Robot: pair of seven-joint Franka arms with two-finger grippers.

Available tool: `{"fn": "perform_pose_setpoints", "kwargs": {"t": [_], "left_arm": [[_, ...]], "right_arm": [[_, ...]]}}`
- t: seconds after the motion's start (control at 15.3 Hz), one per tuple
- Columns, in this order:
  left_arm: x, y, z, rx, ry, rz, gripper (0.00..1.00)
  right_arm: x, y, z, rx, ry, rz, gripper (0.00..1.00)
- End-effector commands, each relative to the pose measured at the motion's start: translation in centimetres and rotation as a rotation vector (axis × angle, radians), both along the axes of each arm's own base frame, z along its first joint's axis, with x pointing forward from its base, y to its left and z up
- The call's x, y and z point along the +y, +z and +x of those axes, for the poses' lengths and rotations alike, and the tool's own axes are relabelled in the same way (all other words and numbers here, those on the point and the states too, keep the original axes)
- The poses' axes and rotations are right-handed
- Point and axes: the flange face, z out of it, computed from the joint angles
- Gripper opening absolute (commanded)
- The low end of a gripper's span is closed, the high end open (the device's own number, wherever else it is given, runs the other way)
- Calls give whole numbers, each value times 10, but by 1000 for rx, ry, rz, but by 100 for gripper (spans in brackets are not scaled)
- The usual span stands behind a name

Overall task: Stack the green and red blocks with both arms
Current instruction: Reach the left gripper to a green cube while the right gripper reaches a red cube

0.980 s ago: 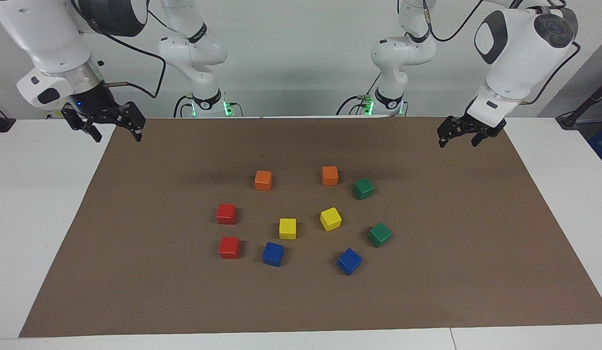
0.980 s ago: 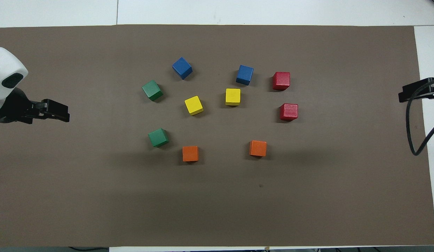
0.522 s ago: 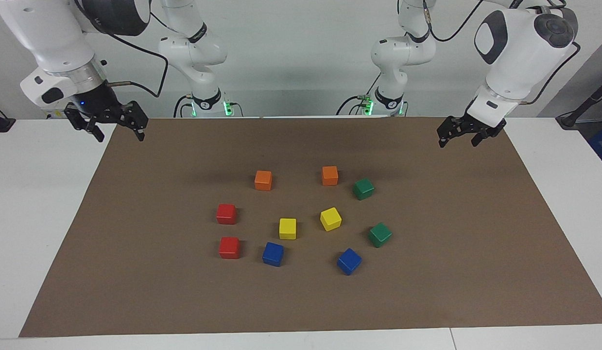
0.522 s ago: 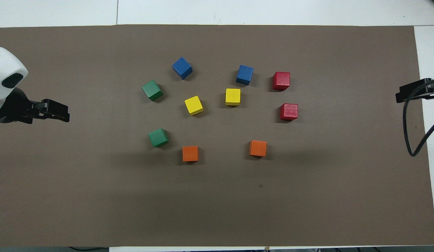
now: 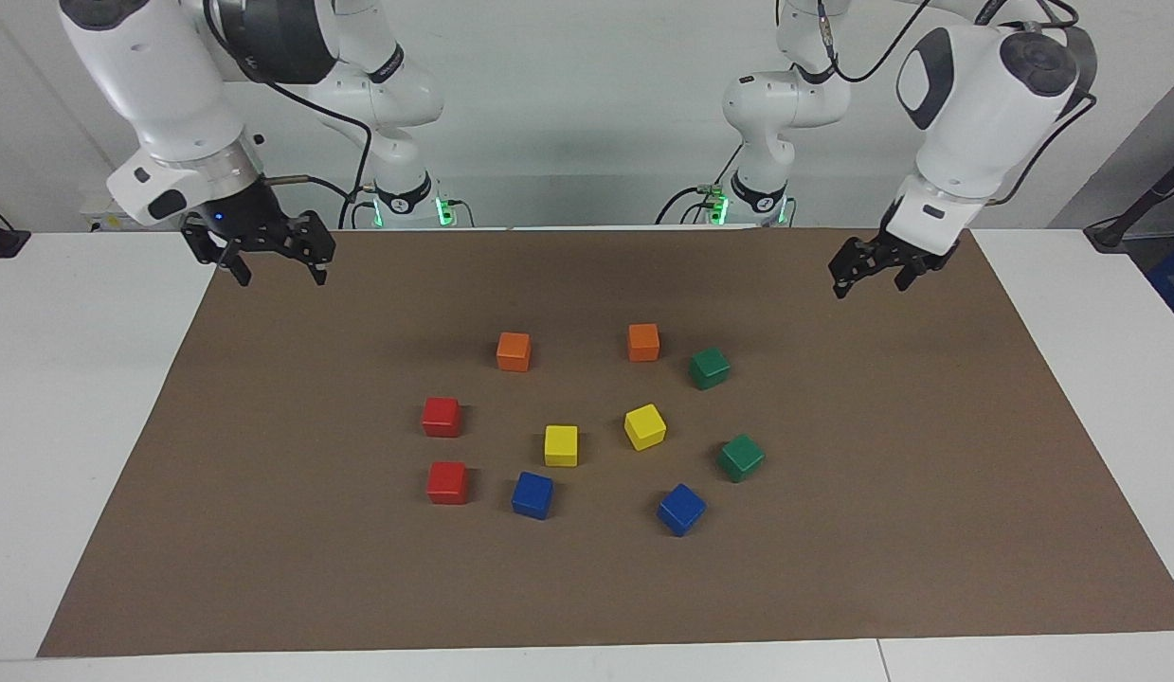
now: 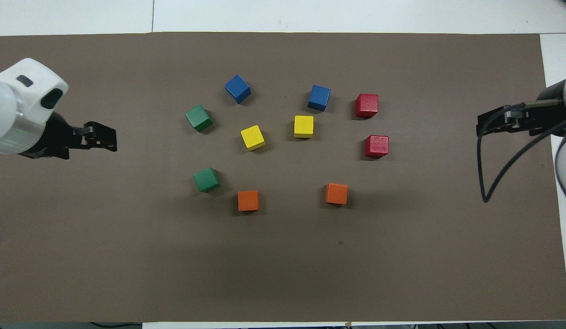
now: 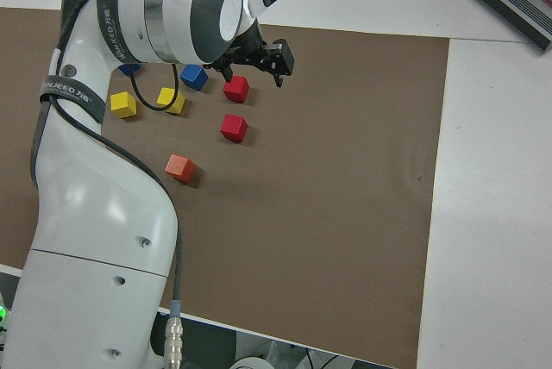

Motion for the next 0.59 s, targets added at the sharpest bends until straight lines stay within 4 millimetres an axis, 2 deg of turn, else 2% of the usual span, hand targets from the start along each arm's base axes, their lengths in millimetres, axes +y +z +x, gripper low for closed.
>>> {"fn": "perform_pose_setpoints", "kwargs": {"t": [0.0,0.13,0.26,0.39,0.46,0.52], "left_arm": [[-60,-51,15,6,126,-2,100],[-89,-87,19,16,168,2,100],[-101,-116,19,11,195,-2,100],[-119,-147,14,-17,254,-14,100],[-125,-162,4,-6,243,-5,100],[-122,-172,-4,8,242,5,100]], "right_arm": [[30,-41,5,4,-32,6,100],[39,-68,15,37,-102,1,100],[64,-98,23,58,-145,18,100],[85,-127,28,53,-182,14,100],[92,-142,27,45,-206,15,100],[100,-156,25,32,-203,18,100]]}}
